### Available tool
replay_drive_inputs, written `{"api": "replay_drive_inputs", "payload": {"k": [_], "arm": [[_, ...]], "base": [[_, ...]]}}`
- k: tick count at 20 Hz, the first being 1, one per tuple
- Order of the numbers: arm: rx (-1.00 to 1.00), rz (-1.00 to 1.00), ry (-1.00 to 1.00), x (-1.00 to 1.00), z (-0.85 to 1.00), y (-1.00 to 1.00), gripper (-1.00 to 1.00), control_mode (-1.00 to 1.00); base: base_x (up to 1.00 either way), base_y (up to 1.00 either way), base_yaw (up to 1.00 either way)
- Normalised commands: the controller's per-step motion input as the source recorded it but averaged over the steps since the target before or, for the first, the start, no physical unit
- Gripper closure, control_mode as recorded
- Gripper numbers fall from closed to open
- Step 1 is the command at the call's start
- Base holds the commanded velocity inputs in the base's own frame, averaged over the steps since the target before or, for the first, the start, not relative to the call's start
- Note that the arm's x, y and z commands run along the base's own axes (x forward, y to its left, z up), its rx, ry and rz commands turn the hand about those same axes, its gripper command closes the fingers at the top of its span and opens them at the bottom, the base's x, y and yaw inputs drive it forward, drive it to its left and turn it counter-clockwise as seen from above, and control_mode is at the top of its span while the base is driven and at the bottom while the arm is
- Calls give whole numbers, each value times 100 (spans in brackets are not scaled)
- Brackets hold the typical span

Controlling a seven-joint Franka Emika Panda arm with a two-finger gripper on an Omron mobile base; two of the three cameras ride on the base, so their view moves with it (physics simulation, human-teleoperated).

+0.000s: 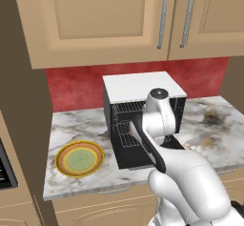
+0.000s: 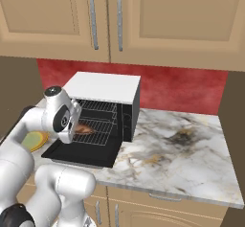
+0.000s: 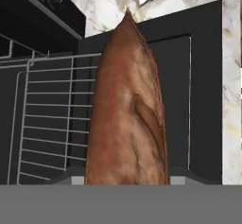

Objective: Pull the toaster oven rack outwards. Pick up the baguette from the plate and place it on the toaster oven rack. Close the toaster oven door fully and set the temperature to the lowest setting.

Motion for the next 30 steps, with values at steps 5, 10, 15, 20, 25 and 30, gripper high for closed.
{"api": "replay_drive_inputs", "payload": {"k": [5,10,15,20,25,30], "arm": [[-1,0,-7,0,-18,-17,100,-100],[0,0,-5,3,-5,-6,100,-100],[0,0,-3,8,0,-1,100,-100],[0,0,-1,11,0,0,100,-100],[0,0,0,19,-1,0,100,-100],[0,0,0,23,-7,0,100,-100]], "base": [[0,0,0],[0,0,0],[0,0,0],[0,0,0],[0,0,0],[0,0,0]]}}
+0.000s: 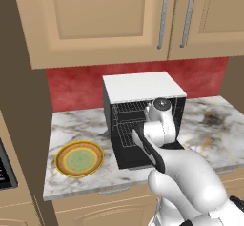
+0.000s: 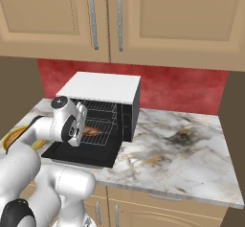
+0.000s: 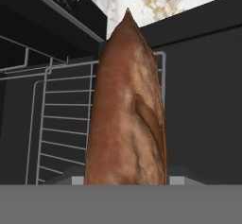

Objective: Pull the toaster oven rack outwards. Pick up the baguette from the plate and place it on the toaster oven rack. Close the toaster oven door fully and set the temperature to the lowest setting.

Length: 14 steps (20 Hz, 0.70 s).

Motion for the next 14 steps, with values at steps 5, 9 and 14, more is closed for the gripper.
{"api": "replay_drive_inputs", "payload": {"k": [5,9,14], "arm": [[0,0,0,16,-6,0,100,-100],[0,0,0,14,-6,0,100,-100],[0,0,0,19,-12,0,100,-100]], "base": [[0,0,0],[0,0,0],[0,0,0]]}}
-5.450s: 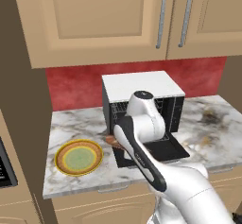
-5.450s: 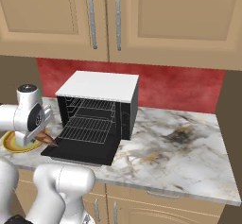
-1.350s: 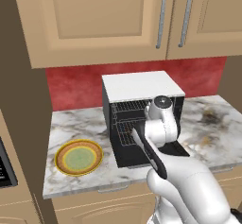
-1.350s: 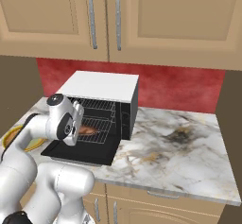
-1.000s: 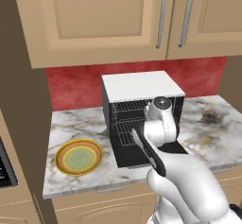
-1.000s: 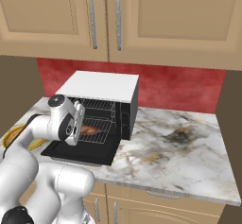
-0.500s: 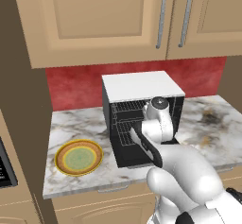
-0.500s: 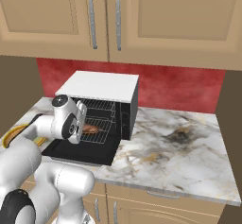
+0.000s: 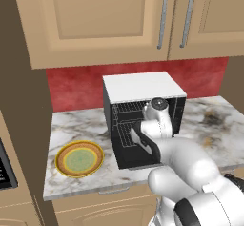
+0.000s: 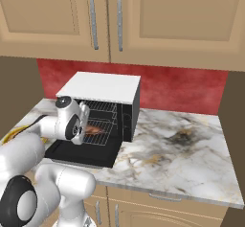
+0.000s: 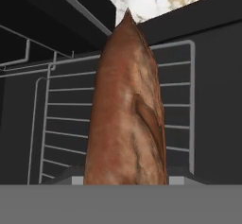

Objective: Pull the toaster oven rack outwards. Pick up the baguette from the plate and place it on the toaster oven rack. Close the toaster oven door fully and set the temperature to the lowest setting.

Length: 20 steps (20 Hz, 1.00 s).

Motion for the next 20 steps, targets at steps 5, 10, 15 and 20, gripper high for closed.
{"api": "replay_drive_inputs", "payload": {"k": [5,10,15,20], "arm": [[0,0,0,20,-20,0,100,-100],[0,0,0,18,-20,0,100,-100],[0,0,0,12,-18,0,100,-100],[0,0,0,9,-13,0,100,-100]], "base": [[0,0,0],[0,0,0],[0,0,0],[0,0,0]]}}
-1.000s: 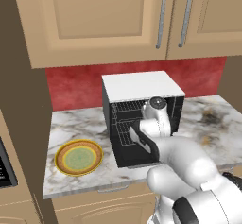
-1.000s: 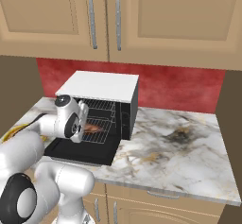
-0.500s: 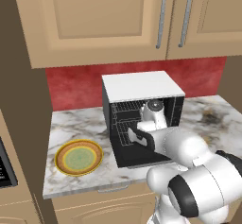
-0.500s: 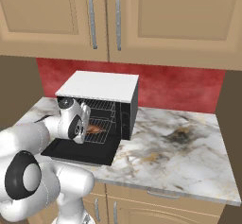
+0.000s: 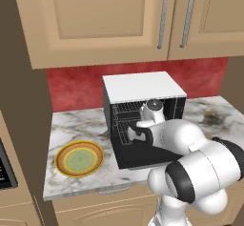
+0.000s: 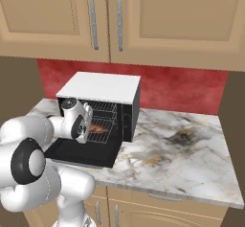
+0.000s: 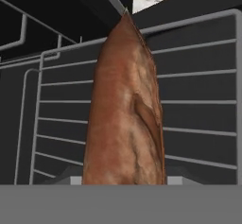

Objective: Pull the toaster oven rack outwards. Pick up the baguette from the plate and place it on the toaster oven rack. Close the toaster oven door fully and set the temperature to the lowest setting.

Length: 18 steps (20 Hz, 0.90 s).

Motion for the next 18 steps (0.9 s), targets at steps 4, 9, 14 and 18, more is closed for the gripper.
{"api": "replay_drive_inputs", "payload": {"k": [4,9,14,18], "arm": [[0,0,0,3,-7,0,-100,-100],[0,0,-2,0,0,0,-100,-100],[0,0,-18,0,0,0,-100,-100],[0,0,-23,0,0,0,-100,-100]], "base": [[0,0,0],[0,0,0],[0,0,0],[0,0,0]]}}
